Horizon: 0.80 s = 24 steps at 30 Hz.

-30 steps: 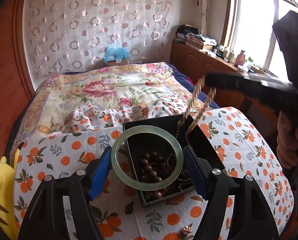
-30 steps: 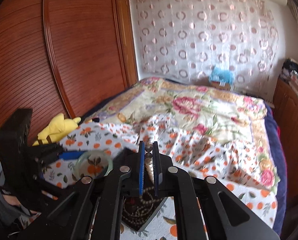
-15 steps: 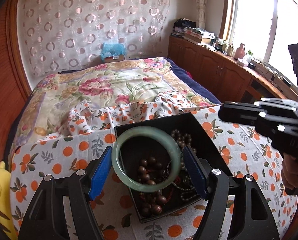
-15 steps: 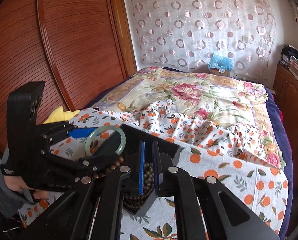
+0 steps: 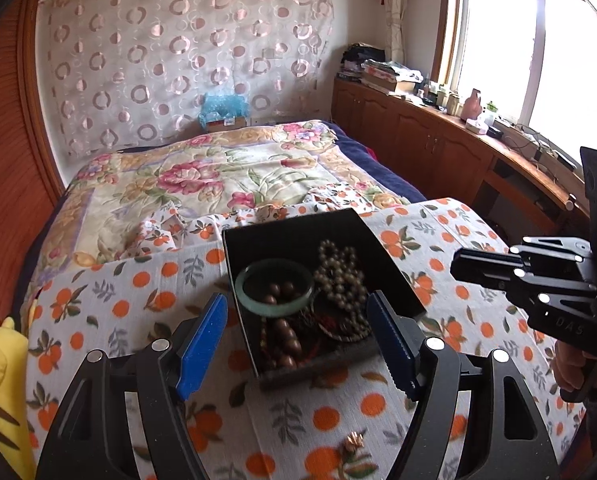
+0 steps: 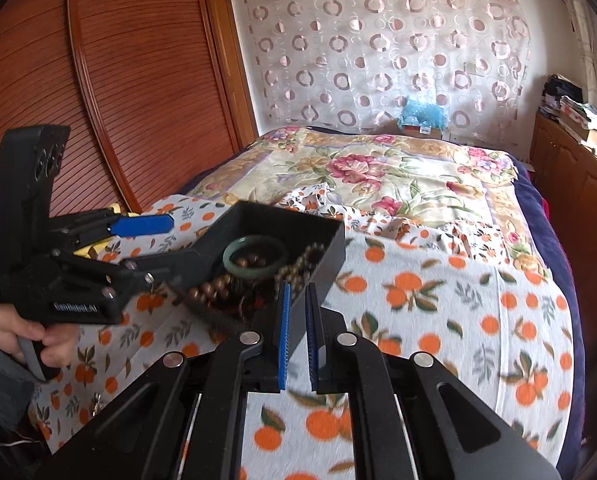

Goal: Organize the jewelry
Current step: 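Lower the pearl strand and jade bangle into the box and open both grippers, then grasp the purple flower hair comb with the left gripper while the right gripper grasps the green earring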

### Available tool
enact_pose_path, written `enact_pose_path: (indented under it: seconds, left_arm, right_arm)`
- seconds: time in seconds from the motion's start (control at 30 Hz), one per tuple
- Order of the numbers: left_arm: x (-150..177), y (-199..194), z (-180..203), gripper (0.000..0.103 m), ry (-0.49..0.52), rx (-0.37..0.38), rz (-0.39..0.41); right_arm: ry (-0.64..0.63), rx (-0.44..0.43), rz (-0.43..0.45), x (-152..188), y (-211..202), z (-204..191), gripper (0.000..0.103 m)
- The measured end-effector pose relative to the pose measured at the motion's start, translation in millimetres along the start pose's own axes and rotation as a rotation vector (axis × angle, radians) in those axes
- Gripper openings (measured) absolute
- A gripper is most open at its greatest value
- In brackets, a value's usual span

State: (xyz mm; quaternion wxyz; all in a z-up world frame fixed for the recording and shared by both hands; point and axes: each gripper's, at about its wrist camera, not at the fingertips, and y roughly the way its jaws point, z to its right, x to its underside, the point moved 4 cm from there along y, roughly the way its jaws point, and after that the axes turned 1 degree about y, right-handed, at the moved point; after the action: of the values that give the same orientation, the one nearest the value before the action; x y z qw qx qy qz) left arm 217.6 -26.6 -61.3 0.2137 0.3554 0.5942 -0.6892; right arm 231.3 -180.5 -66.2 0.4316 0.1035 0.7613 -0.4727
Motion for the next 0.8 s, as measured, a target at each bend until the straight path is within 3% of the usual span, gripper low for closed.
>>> enact_pose_path:
  seconds: [0.43, 0.73, 0.8]
  left_arm:
    - [47, -51, 17, 0.083, 0.014, -0.027, 0.049]
    - [80, -70, 13, 0.092, -0.011, -0.046, 0.034]
    - [90, -73, 12, 0.092, -0.015, -0.056, 0.025]
  right_arm:
    - [0.026, 0.003, 0.008, 69, -30, -28, 0.009]
    - [0.025, -0.002, -0.012, 101, -40, -50, 0.009]
    - [0.024, -0.005, -0.017, 106, -42, -54, 0.016]
